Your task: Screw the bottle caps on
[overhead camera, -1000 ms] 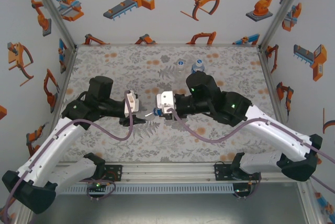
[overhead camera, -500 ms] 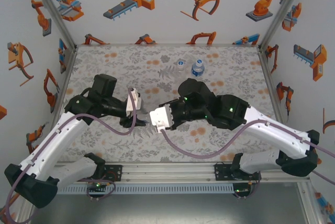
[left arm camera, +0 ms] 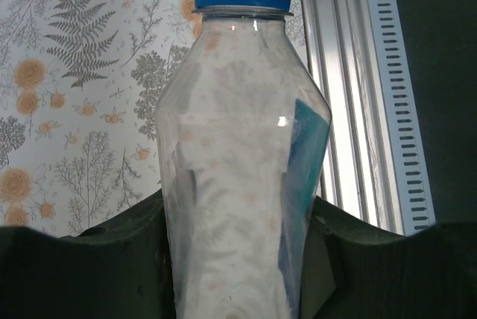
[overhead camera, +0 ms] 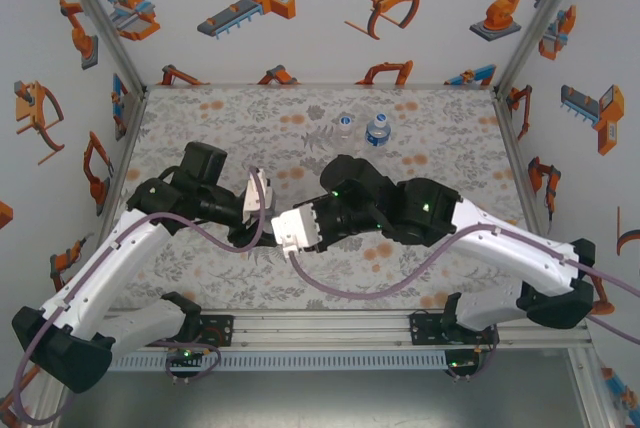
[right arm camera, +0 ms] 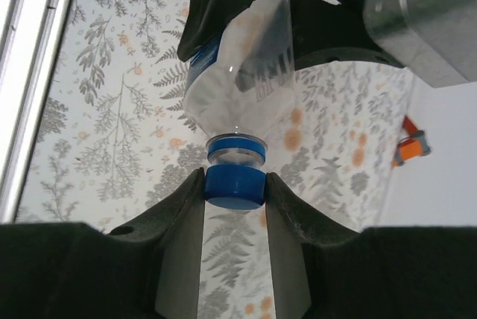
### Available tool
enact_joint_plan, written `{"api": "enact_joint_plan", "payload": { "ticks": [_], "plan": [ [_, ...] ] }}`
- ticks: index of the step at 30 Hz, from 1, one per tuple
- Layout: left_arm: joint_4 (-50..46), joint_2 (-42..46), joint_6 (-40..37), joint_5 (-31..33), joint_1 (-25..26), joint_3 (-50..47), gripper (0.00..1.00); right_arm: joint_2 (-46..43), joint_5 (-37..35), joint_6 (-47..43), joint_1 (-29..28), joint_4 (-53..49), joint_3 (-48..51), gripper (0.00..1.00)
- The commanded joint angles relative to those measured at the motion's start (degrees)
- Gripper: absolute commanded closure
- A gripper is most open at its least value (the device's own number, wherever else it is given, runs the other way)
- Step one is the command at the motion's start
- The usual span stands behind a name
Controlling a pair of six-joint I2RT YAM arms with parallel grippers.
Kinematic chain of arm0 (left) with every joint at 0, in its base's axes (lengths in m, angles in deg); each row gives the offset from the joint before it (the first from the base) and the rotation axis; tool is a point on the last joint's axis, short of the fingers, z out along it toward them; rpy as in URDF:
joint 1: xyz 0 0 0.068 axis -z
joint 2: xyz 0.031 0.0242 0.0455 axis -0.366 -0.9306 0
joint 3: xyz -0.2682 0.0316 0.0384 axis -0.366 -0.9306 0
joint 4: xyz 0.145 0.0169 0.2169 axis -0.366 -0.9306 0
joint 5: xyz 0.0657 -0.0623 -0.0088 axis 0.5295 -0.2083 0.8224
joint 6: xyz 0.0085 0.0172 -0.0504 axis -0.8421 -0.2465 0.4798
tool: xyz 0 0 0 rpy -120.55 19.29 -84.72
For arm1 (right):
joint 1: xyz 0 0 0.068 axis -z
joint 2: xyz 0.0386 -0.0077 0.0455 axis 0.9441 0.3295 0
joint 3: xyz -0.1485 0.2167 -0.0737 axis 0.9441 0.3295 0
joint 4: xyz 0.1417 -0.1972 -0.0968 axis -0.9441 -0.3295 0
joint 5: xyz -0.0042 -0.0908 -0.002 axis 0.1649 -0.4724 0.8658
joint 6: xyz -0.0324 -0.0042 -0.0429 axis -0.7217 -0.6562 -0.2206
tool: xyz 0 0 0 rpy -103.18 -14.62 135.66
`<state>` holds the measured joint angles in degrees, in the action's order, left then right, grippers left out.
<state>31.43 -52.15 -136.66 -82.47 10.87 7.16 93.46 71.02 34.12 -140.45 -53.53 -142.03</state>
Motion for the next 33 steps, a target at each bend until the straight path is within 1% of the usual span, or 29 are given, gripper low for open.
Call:
{"api": "enact_joint_plan", "payload": {
  "ticks": [1, 7, 14, 16, 19, 24, 29, 31, 33],
  "plan": [
    [2.1, 0.8, -1.5, -2.6, 1.3, 2.3, 1.00, 3.5, 5.0, 10.2, 1.1, -0.6, -3.5, 1.00],
    [3.5, 2.0, -1.6, -1.2, 1.4, 1.5, 1.00, 5.6, 11.7, 21.9, 5.8, -2.2, -4.9, 1.00],
    [3.6, 1.9, -3.3, -0.9, 2.0, 1.3, 1.00, 8.1, 24.5, 41.2, 14.9, -0.7, -5.6, 1.00],
    [4.3, 1.9, -3.4, -1.0, 2.2, 1.1, 1.00, 8.3, 28.2, 45.3, 16.3, 0.9, -4.6, 1.00],
    [4.8, 1.9, -3.9, -0.9, 2.6, 0.9, 1.00, 8.4, 32.8, 53.9, 18.6, 4.9, -2.3, 1.00],
    [7.2, 2.0, -3.9, -1.0, 2.8, -0.5, 1.00, 8.1, 34.6, 73.3, 22.5, 11.7, 3.0, 1.00],
    [11.8, 2.5, -3.1, -1.0, 2.9, -3.2, 1.00, 7.1, 39.2, 93.0, 24.5, 25.1, 11.9, 1.00],
    [13.4, 2.7, -2.7, -1.2, 2.9, -3.9, 1.00, 6.5, 39.4, 99.7, 25.5, 29.5, 15.2, 1.00],
    [15.8, 3.1, -1.9, -1.6, 2.9, -5.0, 1.00, 4.8, 39.2, 106.0, 25.9, 37.0, 19.5, 1.00]
  ]
}}
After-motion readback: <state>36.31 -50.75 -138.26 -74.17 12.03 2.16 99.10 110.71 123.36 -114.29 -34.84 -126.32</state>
